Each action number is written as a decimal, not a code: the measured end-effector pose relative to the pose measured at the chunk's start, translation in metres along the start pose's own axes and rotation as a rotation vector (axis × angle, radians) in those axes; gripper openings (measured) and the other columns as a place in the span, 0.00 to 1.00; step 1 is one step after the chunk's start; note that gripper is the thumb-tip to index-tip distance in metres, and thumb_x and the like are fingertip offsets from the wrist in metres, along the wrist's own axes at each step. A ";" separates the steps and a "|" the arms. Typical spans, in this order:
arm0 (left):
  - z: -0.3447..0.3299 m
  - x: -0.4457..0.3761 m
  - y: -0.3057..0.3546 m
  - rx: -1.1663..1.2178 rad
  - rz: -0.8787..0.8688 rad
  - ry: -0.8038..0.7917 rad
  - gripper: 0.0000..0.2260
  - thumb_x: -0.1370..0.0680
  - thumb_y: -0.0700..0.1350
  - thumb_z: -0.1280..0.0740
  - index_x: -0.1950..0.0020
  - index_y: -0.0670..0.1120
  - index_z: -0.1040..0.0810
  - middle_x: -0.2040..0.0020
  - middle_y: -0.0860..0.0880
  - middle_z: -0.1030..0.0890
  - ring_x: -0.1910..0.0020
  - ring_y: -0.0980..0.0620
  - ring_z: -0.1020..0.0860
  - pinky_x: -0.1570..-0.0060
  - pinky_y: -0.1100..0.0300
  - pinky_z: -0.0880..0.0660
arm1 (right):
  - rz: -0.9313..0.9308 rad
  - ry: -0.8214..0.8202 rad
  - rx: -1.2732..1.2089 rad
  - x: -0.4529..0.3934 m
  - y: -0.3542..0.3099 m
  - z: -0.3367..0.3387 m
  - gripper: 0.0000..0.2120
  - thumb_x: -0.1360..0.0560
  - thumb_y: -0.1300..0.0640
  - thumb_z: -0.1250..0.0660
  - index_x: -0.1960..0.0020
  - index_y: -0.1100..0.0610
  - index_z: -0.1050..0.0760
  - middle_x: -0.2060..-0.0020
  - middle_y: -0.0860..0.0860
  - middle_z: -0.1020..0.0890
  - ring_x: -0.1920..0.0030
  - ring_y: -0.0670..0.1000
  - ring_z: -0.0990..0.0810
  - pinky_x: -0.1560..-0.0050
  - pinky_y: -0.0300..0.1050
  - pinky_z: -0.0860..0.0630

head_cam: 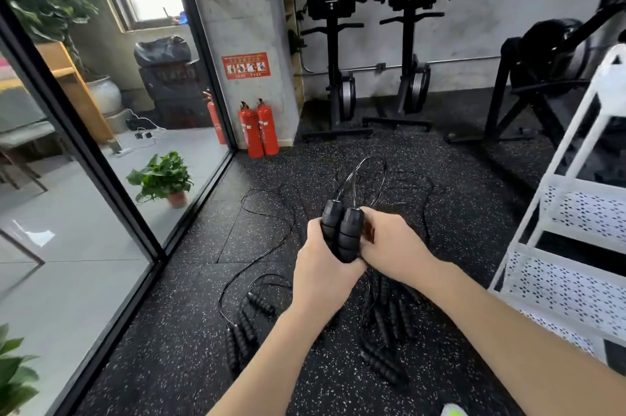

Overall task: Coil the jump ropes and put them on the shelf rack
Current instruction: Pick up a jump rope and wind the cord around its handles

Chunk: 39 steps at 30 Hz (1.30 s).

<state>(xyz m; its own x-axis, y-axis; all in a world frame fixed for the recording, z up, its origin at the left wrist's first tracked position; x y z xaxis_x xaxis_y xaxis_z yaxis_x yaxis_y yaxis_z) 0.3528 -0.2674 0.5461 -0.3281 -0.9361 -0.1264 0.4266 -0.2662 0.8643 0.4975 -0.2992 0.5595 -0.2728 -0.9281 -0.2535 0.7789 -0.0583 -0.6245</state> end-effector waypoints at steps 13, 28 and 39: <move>-0.045 0.024 -0.030 -0.194 0.019 -0.013 0.19 0.30 0.54 0.27 0.51 0.59 0.37 0.54 0.59 0.25 0.57 0.53 0.24 0.57 0.52 0.27 | 0.156 0.474 -0.076 0.030 0.039 -0.003 0.11 0.20 0.50 0.38 0.41 0.54 0.24 0.45 0.47 0.24 0.43 0.48 0.26 0.39 0.37 0.31; -0.068 -0.007 -0.058 -0.248 0.084 -0.121 0.27 0.31 0.53 0.26 0.42 0.65 0.40 0.46 0.63 0.23 0.50 0.58 0.23 0.52 0.54 0.27 | -0.310 0.253 -0.655 0.017 0.068 -0.052 0.13 0.22 0.50 0.29 0.61 0.55 0.18 0.67 0.50 0.17 0.67 0.44 0.22 0.65 0.35 0.25; -0.056 -0.029 -0.065 -0.338 -0.049 -0.186 0.22 0.31 0.52 0.29 0.44 0.62 0.37 0.52 0.60 0.22 0.54 0.52 0.25 0.55 0.54 0.30 | 0.164 0.394 -0.058 -0.002 0.082 -0.049 0.17 0.16 0.51 0.42 0.31 0.53 0.25 0.34 0.45 0.25 0.31 0.46 0.29 0.29 0.45 0.35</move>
<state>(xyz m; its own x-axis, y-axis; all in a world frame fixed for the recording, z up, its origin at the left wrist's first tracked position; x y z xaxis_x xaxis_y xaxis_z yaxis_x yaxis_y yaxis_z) 0.3819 -0.2358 0.4658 -0.4889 -0.8711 -0.0468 0.6503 -0.3996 0.6460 0.5347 -0.2845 0.4726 -0.3518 -0.7111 -0.6088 0.8000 0.1093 -0.5900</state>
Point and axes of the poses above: each hand's wrist, its own x-axis away from the middle knuckle, its own z-axis out of the back of the hand, y = z × x, the point moved 3 cm from there along -x, towards the middle knuckle
